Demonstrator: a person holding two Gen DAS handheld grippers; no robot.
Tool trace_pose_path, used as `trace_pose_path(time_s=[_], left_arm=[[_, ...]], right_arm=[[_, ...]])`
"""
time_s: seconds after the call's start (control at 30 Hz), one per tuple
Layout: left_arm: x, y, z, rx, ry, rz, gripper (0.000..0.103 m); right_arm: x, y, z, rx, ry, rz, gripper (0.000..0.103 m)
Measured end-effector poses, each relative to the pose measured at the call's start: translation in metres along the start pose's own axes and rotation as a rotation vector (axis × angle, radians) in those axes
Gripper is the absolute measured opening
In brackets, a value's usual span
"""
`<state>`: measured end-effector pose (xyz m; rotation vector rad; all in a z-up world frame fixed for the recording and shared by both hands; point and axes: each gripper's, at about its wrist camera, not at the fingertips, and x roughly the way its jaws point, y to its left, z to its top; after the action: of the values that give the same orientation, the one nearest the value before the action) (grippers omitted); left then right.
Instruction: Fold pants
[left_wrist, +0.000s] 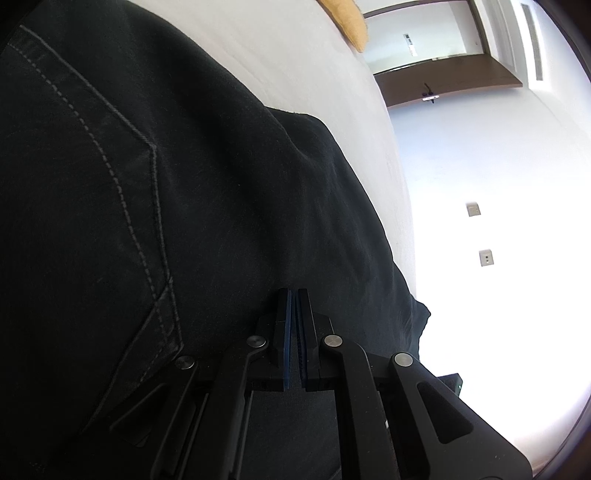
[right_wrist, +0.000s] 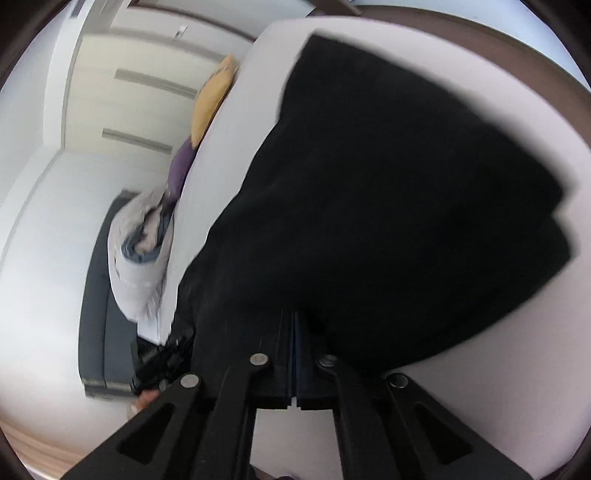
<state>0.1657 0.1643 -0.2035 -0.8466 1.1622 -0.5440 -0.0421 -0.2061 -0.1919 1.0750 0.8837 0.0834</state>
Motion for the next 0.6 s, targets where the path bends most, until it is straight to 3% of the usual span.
trace_pose_path(time_s=[0.13, 0.2, 0.3, 0.4, 0.5, 0.6], left_arm=[[-0.015, -0.005, -0.007, 0.031, -0.012, 0.070, 0.005], [-0.024, -0.022, -0.007, 0.086, -0.034, 0.149, 0.006], [-0.017, -0.065, 0.002, 0.235, -0.009, 0.163, 0.006], [0.014, -0.089, 0.023, 0.309, 0.045, 0.198, 0.006], [0.035, -0.073, 0.046, 0.257, 0.055, 0.249, 0.006], [0.021, -0.046, 0.061, 0.187, 0.008, 0.182, 0.006]], right_arm=[[-0.057, -0.009, 0.012, 0.009, -0.146, -0.120, 0.001], [-0.073, 0.005, 0.011, -0.006, -0.162, -0.086, 0.012], [-0.060, 0.033, 0.006, -0.091, -0.097, 0.001, 0.021], [-0.019, 0.064, -0.001, -0.175, 0.005, 0.049, 0.021], [0.015, 0.087, -0.010, -0.198, 0.082, 0.037, 0.021], [0.013, 0.108, -0.013, -0.263, 0.098, 0.012, 0.022]])
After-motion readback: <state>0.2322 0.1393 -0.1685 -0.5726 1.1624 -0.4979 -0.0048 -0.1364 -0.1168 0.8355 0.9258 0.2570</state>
